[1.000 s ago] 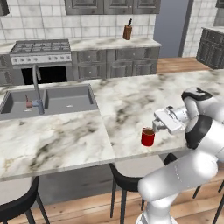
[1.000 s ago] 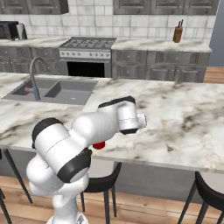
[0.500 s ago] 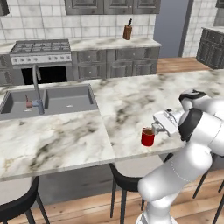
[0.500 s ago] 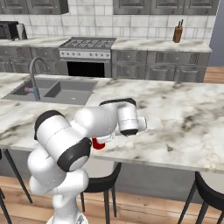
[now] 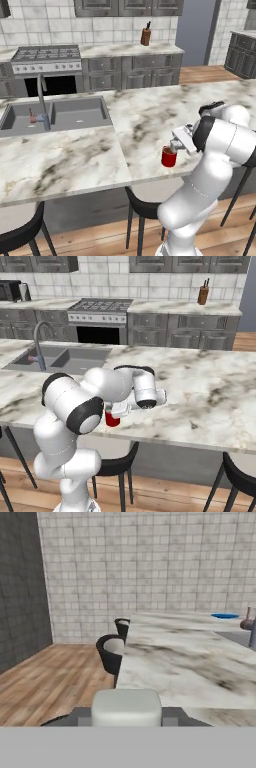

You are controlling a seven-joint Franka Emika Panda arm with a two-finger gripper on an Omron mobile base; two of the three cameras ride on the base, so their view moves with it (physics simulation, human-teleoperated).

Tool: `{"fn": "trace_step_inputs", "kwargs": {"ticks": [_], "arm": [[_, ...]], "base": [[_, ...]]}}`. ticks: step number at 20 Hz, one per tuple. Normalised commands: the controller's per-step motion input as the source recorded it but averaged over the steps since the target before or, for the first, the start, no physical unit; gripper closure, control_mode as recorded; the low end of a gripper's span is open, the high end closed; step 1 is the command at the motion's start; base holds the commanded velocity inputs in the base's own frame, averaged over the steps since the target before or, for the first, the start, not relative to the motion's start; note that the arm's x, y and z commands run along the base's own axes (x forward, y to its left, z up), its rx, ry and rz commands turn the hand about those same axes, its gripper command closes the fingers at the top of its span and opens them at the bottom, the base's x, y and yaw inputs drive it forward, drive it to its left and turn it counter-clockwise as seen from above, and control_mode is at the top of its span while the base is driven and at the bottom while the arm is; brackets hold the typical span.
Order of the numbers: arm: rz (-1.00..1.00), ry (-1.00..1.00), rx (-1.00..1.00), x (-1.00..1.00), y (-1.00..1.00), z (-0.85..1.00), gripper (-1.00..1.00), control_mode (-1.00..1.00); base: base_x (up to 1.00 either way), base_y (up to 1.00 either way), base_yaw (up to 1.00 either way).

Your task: Pick up the marshmallow and place it in the cup of hot chocolate on the dining counter.

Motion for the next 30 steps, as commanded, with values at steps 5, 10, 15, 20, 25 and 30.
{"fn": "trace_step_inputs", "kwargs": {"ticks": [5, 10, 15, 20, 25, 30], "arm": [[0.00, 0.00, 0.00, 0.30, 0.00, -0.12, 1.00, -1.00], [0.00, 0.00, 0.00, 0.01, 0.00, -0.30, 1.00, -1.00], [0.00, 0.00, -0.01, 0.25, 0.00, -0.21, 1.00, -1.00], [0.00, 0.00, 0.00, 0.30, 0.00, -0.09, 1.00, -1.00], [0.00, 0.00, -0.02, 0.05, 0.00, -0.25, -1.00, -1.00], [0.00, 0.00, 0.00, -0.01, 0.00, -0.04, -1.00, -1.00]], "base": [[0.00, 0.00, 0.00], [0.00, 0.00, 0.00], [0.00, 0.00, 0.00], [0.00, 0.00, 0.00], [0.00, 0.00, 0.00], [0.00, 0.00, 0.00]]}}
